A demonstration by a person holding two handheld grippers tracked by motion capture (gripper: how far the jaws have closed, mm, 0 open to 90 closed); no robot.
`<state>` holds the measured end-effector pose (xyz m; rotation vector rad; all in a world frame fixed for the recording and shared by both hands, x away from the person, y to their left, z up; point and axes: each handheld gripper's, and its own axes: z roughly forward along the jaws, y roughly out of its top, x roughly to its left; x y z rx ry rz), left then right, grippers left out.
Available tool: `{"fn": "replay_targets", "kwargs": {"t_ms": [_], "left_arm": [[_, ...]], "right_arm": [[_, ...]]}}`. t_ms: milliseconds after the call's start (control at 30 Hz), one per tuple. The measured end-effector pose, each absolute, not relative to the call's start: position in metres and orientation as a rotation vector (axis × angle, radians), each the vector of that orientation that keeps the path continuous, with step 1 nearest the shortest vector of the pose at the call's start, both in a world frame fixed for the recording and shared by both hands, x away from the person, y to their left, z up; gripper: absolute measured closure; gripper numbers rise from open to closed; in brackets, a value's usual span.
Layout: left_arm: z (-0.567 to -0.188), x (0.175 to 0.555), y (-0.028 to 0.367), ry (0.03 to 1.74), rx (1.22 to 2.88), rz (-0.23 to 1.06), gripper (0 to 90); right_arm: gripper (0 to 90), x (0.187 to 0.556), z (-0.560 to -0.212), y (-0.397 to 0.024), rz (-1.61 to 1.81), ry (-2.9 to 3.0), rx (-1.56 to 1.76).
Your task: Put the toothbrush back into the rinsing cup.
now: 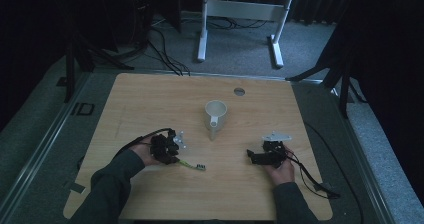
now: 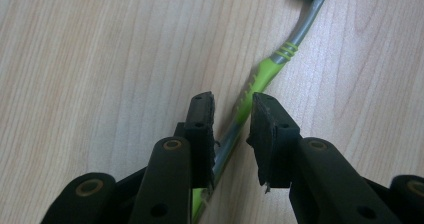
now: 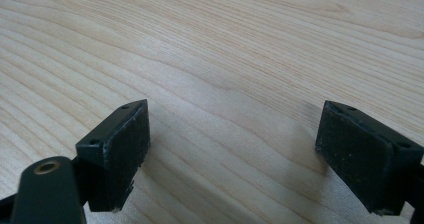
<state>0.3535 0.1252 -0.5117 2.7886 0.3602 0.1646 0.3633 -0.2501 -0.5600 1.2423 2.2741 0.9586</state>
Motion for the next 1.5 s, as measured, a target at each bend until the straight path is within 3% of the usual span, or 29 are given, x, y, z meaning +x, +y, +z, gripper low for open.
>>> {"fn": "replay_targets", "kwargs": {"t_ms": [833,1500], "left_arm": [[-0.5164,0.3451,0.123,0.152,2.859,0.235,72.2],[-0.5205,0.3475,0.1222,0.12,2.884,0.225,76.7]], "right_arm": [[13.8,0.3631,-0.56,-0.2499,0.962,2.281,1.235],[13.8,0.3632,-0.5601,-0.2499,0.964,2.282,1.232]]}}
